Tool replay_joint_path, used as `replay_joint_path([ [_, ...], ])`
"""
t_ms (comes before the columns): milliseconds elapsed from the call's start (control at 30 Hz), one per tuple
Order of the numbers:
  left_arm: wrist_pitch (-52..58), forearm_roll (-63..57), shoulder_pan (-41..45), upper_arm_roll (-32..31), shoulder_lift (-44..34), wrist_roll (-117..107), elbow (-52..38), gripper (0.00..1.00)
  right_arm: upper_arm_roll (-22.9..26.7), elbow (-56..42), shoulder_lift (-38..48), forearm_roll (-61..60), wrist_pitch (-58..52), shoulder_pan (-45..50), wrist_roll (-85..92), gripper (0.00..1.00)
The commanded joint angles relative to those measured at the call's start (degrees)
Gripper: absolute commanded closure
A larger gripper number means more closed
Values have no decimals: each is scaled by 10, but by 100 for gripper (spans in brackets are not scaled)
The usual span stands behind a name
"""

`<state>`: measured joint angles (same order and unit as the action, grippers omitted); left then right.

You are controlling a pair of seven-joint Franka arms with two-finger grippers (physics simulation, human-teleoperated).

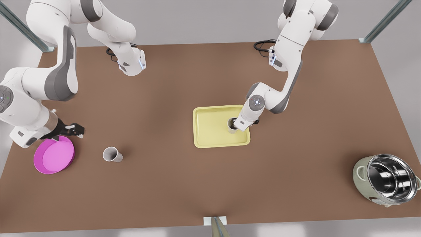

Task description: Use the left arm to pick up the white IKEA cup from the tray and place it on the middle-left position; use the right arm to pick up the white IKEA cup from the tray and place it on the middle-right position

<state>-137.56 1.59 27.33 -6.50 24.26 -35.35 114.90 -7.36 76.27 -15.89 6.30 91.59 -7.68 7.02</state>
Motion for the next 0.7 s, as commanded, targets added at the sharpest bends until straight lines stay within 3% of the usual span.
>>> replay_joint_path([
  [0,-39,-2,0,0,6,-40,1,0,1,-4,1,-1,-35,-2,-50,0],
  [200,-79,-2,11,0,31,-43,1,2,-3,-4,-2,-1,-35,-2,-52,0],
  [333,-76,-2,11,1,29,-42,-4,57,-1,-4,-2,-2,-35,-2,-53,0],
  [600,-67,-6,10,3,16,-42,-11,89,-2,-4,-8,-2,-33,-2,-54,0],
  [667,-14,-7,10,3,9,-42,-31,92,-2,-3,-8,-2,-33,-2,-54,0],
])
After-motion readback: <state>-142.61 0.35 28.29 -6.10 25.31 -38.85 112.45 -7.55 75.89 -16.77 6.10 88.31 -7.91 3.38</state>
